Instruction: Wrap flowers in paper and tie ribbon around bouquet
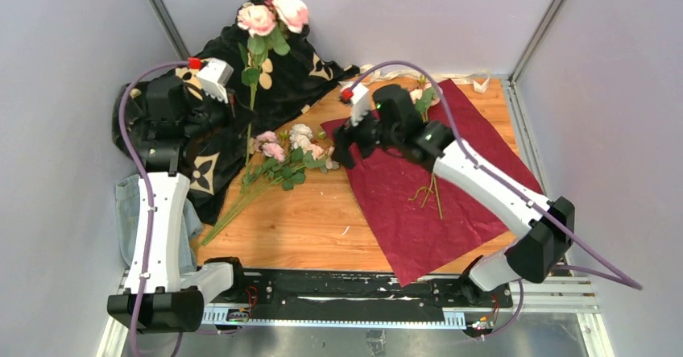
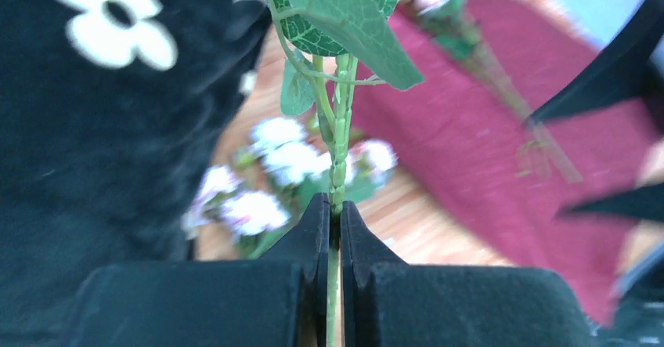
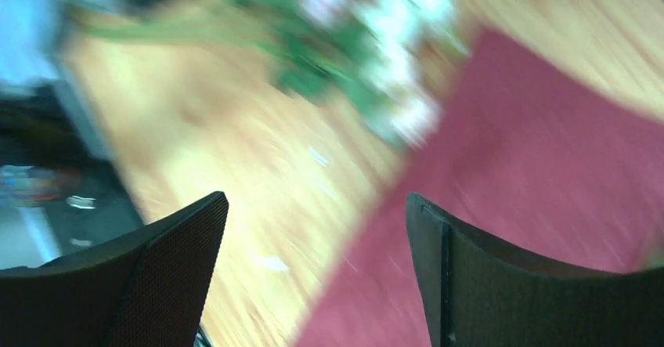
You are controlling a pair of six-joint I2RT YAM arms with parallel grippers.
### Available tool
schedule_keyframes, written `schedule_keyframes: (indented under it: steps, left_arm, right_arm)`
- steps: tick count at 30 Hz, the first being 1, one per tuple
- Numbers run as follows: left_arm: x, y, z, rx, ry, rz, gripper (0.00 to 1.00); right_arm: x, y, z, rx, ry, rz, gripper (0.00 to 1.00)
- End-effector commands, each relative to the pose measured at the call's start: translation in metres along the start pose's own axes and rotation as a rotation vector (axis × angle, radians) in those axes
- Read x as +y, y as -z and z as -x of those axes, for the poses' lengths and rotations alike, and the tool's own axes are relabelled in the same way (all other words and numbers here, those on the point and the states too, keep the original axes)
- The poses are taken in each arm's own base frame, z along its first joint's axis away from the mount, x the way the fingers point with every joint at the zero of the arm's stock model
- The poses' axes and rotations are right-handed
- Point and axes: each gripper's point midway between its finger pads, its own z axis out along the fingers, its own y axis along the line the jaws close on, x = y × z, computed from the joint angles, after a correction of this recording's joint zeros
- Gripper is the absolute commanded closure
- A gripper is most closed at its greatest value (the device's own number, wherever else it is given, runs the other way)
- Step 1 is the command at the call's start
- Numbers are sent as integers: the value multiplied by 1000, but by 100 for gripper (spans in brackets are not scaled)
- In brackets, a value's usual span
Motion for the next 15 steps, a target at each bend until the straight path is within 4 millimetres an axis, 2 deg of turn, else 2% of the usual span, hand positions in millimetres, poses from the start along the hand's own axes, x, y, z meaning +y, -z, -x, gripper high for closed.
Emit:
schedule_keyframes:
  steps: [1,4,8,12,14,15]
  left_arm:
    - [-56,13,47,-121,287,-255,100]
    - [-68,21,55,-156,281,-300,100]
    - [-74,27,57,-177,275,-310,100]
    - [-80,30,53,-176,280,-337,100]
    - [-82,30,50,-171,286,-346,100]
    - [-82,29,47,-166,291,-350,100]
  right_arm:
    - [125,15,110,-506,59,474,12]
    - [156,4,144,-585,-2,572,14]
    - [190,-20,158,-583,23,612,15]
    - [190,-48,158,-536,-18,556,18]
    - [189,-54,157,-527,-36,548,28]
    - [189,-56,157,-523,-41,553,52]
